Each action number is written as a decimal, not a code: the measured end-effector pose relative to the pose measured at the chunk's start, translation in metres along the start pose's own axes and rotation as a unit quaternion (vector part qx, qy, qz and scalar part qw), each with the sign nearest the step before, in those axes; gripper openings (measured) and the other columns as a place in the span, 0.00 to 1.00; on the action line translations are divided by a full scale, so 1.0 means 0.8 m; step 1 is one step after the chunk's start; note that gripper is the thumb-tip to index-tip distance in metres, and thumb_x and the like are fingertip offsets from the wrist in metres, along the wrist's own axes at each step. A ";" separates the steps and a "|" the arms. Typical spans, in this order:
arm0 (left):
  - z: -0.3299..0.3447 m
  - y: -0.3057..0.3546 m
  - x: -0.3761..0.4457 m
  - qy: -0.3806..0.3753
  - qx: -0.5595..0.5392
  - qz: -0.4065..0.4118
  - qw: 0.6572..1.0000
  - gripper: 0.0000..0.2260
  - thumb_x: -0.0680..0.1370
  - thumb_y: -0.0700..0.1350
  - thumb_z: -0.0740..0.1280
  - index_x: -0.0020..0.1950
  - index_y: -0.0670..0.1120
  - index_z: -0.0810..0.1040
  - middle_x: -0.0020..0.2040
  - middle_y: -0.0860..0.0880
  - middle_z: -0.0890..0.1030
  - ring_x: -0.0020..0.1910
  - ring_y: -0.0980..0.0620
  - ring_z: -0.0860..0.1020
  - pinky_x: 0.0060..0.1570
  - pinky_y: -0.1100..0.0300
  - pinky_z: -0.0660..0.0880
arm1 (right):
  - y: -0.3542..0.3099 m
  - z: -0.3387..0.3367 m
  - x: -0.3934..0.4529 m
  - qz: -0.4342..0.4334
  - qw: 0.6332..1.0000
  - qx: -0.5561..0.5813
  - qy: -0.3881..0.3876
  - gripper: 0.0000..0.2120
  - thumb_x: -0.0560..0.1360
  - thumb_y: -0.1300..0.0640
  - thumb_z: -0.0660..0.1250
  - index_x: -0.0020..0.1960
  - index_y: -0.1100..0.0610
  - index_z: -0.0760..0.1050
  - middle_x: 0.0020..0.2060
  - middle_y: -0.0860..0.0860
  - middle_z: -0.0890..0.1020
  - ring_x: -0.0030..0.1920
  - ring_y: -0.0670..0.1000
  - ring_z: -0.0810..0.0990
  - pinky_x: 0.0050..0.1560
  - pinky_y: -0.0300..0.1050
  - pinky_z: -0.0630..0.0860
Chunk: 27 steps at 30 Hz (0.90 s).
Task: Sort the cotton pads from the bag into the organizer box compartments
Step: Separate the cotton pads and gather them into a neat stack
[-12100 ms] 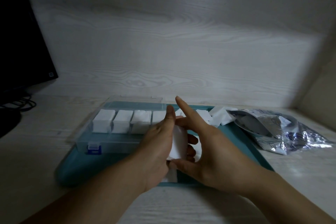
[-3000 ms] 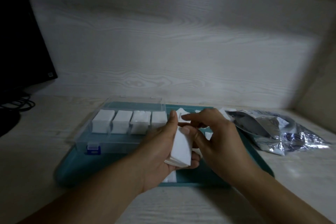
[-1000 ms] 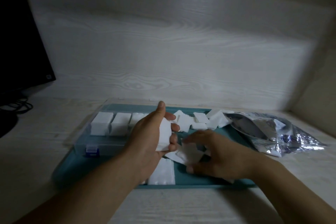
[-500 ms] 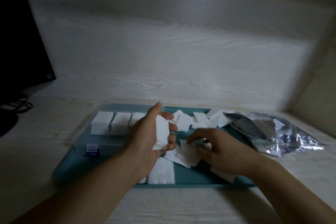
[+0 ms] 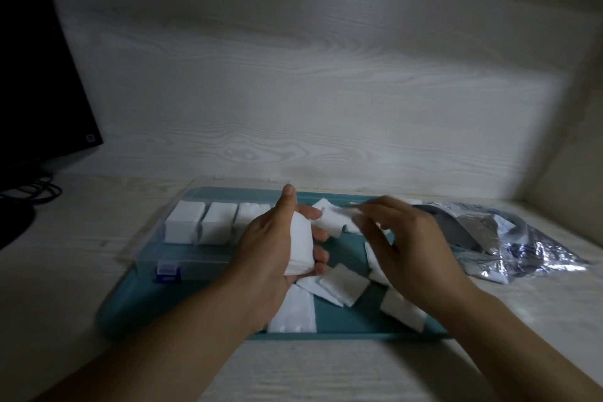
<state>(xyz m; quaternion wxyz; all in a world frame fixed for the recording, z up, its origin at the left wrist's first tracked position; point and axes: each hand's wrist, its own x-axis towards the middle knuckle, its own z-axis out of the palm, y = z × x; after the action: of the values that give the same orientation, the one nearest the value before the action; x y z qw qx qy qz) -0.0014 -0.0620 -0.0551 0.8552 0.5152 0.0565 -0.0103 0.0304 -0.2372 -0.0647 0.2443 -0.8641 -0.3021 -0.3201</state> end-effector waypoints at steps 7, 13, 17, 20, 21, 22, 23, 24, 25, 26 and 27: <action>-0.004 -0.009 -0.003 -0.028 0.002 0.006 1.000 0.22 0.80 0.60 0.58 0.53 0.44 0.82 0.45 0.41 0.86 0.39 0.46 0.85 0.33 0.55 0.79 | -0.042 0.007 -0.011 -0.117 0.992 -0.004 -0.036 0.17 0.80 0.54 0.62 0.67 0.53 0.76 0.60 0.49 0.76 0.60 0.48 0.74 0.55 0.46 0.75; -0.005 -0.011 0.000 0.006 0.021 0.020 1.000 0.22 0.79 0.62 0.55 0.56 0.49 0.81 0.50 0.42 0.86 0.45 0.45 0.85 0.35 0.54 0.80 | -0.044 0.002 -0.011 -0.119 0.987 0.043 -0.095 0.16 0.78 0.51 0.66 0.64 0.55 0.76 0.62 0.48 0.75 0.63 0.51 0.72 0.59 0.50 0.72; 0.002 -0.013 -0.008 -0.005 0.018 0.018 1.000 0.20 0.79 0.60 0.59 0.53 0.46 0.79 0.35 0.43 0.85 0.30 0.47 0.84 0.25 0.57 0.78 | -0.047 -0.008 -0.012 -0.067 0.984 0.114 -0.121 0.30 0.71 0.48 0.75 0.70 0.52 0.68 0.70 0.45 0.69 0.71 0.44 0.66 0.67 0.43 0.68; 0.004 -0.017 -0.008 -0.017 0.028 0.032 0.999 0.18 0.80 0.58 0.60 0.50 0.46 0.80 0.33 0.44 0.84 0.29 0.49 0.83 0.25 0.59 0.78 | -0.045 -0.007 -0.014 -0.043 0.982 0.124 -0.134 0.38 0.71 0.47 0.76 0.74 0.50 0.61 0.69 0.42 0.69 0.69 0.42 0.68 0.66 0.39 0.68; 0.003 -0.018 -0.006 -0.017 0.036 0.032 0.999 0.18 0.80 0.58 0.60 0.51 0.46 0.81 0.35 0.44 0.85 0.31 0.48 0.84 0.26 0.59 0.78 | -0.046 -0.006 -0.013 -0.034 0.982 0.128 -0.137 0.39 0.71 0.48 0.76 0.76 0.49 0.59 0.68 0.40 0.70 0.68 0.41 0.69 0.66 0.37 0.68; 0.002 -0.019 -0.003 -0.015 0.044 0.030 0.998 0.18 0.80 0.59 0.59 0.52 0.46 0.81 0.38 0.43 0.86 0.34 0.47 0.85 0.29 0.58 0.79 | -0.046 -0.005 -0.013 -0.026 0.981 0.134 -0.139 0.41 0.71 0.48 0.76 0.77 0.48 0.57 0.68 0.39 0.70 0.68 0.40 0.69 0.66 0.35 0.68; 0.001 -0.019 0.000 -0.012 0.052 0.029 0.998 0.19 0.80 0.59 0.59 0.53 0.47 0.82 0.42 0.42 0.86 0.37 0.46 0.85 0.31 0.58 0.79 | -0.047 -0.004 -0.012 -0.018 0.980 0.141 -0.140 0.42 0.71 0.49 0.76 0.78 0.47 0.55 0.68 0.37 0.71 0.68 0.38 0.69 0.66 0.34 0.67; -0.001 -0.019 0.001 -0.007 0.058 0.030 0.998 0.19 0.79 0.60 0.59 0.55 0.49 0.82 0.45 0.42 0.86 0.41 0.45 0.85 0.33 0.57 0.79 | -0.047 -0.004 -0.012 -0.010 0.979 0.149 -0.140 0.43 0.71 0.49 0.76 0.78 0.46 0.54 0.67 0.36 0.71 0.67 0.37 0.69 0.66 0.33 0.67; -0.002 -0.019 0.002 -0.003 0.062 0.033 0.998 0.19 0.79 0.61 0.59 0.56 0.50 0.82 0.47 0.43 0.86 0.44 0.44 0.85 0.34 0.57 0.78 | -0.048 -0.004 -0.011 -0.004 0.978 0.157 -0.139 0.44 0.71 0.49 0.77 0.78 0.45 0.54 0.67 0.36 0.72 0.67 0.36 0.69 0.66 0.32 0.67; -0.003 -0.018 0.002 -0.002 0.063 0.035 0.997 0.19 0.79 0.61 0.59 0.56 0.51 0.82 0.48 0.43 0.86 0.44 0.44 0.85 0.34 0.57 0.78 | -0.048 -0.003 -0.011 0.000 0.977 0.163 -0.137 0.45 0.70 0.50 0.77 0.78 0.45 0.54 0.66 0.35 0.72 0.67 0.36 0.69 0.66 0.31 0.67; -0.003 -0.018 0.002 -0.007 0.064 0.037 0.997 0.19 0.79 0.61 0.59 0.57 0.51 0.82 0.47 0.44 0.86 0.44 0.44 0.85 0.33 0.57 0.78 | -0.048 -0.003 -0.011 0.002 0.977 0.165 -0.136 0.45 0.70 0.50 0.77 0.78 0.44 0.53 0.66 0.35 0.72 0.67 0.36 0.69 0.65 0.30 0.66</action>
<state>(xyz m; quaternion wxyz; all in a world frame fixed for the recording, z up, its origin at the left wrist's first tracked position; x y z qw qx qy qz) -0.0013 -0.0665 -0.0688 0.8204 0.5708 0.0304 0.0141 -0.0019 -0.2156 -0.0605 0.3410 -0.8476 -0.3799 -0.1449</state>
